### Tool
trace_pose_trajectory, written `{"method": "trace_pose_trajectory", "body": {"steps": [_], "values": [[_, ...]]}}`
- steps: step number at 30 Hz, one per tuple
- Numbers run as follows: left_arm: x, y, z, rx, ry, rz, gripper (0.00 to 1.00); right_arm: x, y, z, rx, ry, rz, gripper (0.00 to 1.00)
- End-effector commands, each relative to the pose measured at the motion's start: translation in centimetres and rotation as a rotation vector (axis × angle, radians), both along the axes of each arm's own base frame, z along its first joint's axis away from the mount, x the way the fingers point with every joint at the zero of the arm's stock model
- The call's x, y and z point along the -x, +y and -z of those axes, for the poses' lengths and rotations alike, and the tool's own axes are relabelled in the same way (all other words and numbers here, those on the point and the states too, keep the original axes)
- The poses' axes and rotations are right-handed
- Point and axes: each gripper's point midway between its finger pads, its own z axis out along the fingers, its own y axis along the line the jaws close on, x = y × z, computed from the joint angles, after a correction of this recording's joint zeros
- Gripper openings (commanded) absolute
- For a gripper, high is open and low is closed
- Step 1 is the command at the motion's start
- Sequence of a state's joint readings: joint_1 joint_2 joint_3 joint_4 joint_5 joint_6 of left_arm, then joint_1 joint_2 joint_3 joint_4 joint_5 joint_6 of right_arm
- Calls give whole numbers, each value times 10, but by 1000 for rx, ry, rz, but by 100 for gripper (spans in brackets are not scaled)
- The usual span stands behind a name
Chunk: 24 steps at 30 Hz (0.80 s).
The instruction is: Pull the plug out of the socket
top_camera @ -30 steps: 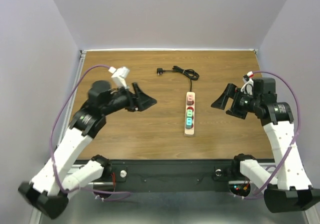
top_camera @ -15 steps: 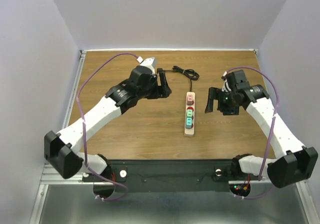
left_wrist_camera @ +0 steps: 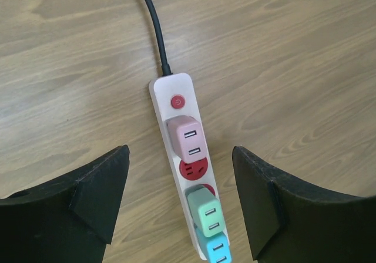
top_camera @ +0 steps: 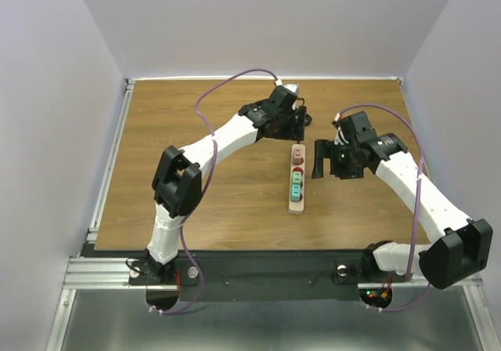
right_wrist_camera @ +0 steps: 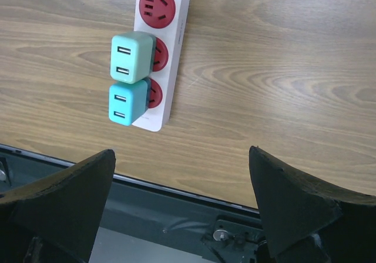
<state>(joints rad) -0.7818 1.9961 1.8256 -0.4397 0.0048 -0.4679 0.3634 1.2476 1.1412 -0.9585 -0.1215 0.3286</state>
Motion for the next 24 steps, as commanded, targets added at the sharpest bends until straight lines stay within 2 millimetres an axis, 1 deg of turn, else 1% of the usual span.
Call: {"method": "trace_pose_trajectory", "body": {"steps": [1, 3, 4, 6, 7, 9, 11, 12, 13, 15, 17, 20, 21, 24], "values": [[13, -12, -21, -7, -8, 103, 81, -6, 1, -3, 11, -42, 8, 100], [16, -8, -10, -49, 2, 124, 81, -5, -3, 0, 29, -33, 46, 100], [17, -4, -7, -66, 10, 121, 81, -4, -3, -1, 30, -32, 60, 100], [27, 4, -3, -88, 27, 132, 81, -3, -6, -3, 30, -24, 113, 100], [31, 5, -2, -91, 24, 143, 81, -3, -7, -5, 31, -36, 128, 100], [39, 6, 5, -71, 19, 157, 82, -2, -13, -3, 56, -45, 164, 100], [44, 1, 12, -57, 29, 175, 82, 0, -15, 0, 66, -41, 178, 100], [49, -5, 18, -66, 39, 192, 82, 1, -14, 0, 66, -42, 179, 100], [48, -5, 19, -69, 40, 190, 82, 1, -14, 1, 67, -40, 179, 100], [48, -13, 24, -70, 38, 196, 82, 0, -12, 0, 70, -50, 178, 100], [45, -20, 25, -55, 32, 195, 82, -1, -12, 0, 78, -55, 172, 100], [39, -30, 31, -44, 36, 197, 82, -3, -8, -1, 71, -60, 141, 100], [36, -36, 34, -39, 40, 206, 82, -5, -5, -2, 62, -64, 130, 100], [36, -49, 43, -43, 61, 233, 82, -5, -2, -2, 55, -70, 99, 100]]}}
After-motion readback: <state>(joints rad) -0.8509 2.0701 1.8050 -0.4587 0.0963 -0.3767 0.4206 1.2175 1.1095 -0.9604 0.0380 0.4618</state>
